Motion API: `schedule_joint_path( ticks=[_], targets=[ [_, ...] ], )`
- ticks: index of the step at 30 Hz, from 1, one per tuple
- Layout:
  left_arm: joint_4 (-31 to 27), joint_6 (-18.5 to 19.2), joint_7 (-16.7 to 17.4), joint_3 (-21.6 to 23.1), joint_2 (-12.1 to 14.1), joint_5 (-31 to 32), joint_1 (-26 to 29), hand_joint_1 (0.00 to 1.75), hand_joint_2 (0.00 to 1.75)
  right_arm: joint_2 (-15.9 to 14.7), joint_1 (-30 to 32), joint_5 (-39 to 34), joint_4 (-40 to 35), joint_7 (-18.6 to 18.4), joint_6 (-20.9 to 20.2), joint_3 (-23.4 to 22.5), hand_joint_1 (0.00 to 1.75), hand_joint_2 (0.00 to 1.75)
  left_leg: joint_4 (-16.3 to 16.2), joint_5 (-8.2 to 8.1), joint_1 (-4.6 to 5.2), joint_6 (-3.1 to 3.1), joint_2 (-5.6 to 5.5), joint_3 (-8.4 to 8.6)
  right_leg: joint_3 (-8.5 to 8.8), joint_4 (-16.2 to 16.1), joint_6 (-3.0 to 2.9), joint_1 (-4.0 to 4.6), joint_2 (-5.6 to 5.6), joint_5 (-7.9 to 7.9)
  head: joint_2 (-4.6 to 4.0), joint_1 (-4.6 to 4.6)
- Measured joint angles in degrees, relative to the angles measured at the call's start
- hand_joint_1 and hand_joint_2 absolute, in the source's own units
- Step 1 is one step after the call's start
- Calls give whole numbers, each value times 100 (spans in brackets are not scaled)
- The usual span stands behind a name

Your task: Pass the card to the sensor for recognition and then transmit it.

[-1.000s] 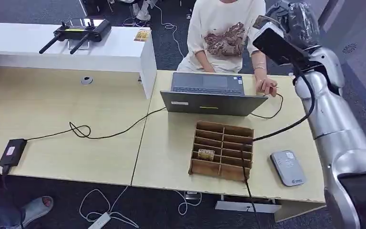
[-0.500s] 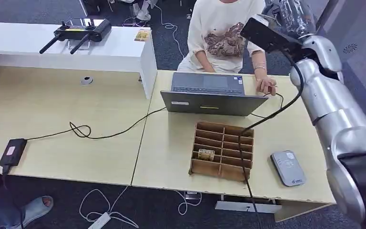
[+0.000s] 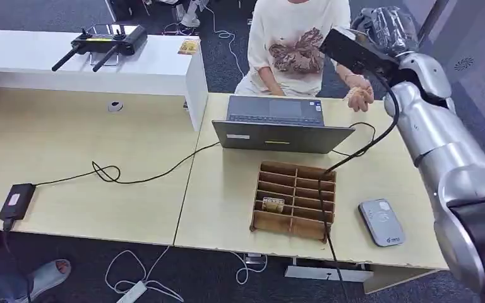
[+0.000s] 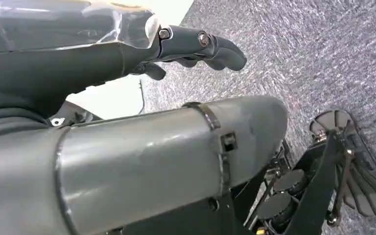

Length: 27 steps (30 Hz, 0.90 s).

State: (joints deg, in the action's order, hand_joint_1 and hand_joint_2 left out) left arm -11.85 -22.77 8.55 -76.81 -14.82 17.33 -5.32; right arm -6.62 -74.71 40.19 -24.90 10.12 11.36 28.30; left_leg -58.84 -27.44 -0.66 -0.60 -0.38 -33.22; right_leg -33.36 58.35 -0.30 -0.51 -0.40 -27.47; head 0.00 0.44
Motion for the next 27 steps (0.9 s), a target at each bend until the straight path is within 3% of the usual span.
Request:
schedule_joint_path(
  ticks=[24,25,27],
  targets=[
    [0,-66,22,-2,-24,-20,-6,0,0,138,3,70,197,-33,11,22,175,175,0,2,0,-2,0,0,0,0,0,0,0,0,0,0],
    [0,-66,20,-4,-24,-22,-5,0,0,138,4,72,199,-35,11,22,96,175,0,2,0,-2,0,0,0,0,0,0,0,0,0,0],
    [0,-64,11,-7,-24,-37,-5,0,0,138,4,76,214,-37,11,22,101,175,0,2,0,-2,0,0,0,-1,0,0,0,0,0,0]
  ],
)
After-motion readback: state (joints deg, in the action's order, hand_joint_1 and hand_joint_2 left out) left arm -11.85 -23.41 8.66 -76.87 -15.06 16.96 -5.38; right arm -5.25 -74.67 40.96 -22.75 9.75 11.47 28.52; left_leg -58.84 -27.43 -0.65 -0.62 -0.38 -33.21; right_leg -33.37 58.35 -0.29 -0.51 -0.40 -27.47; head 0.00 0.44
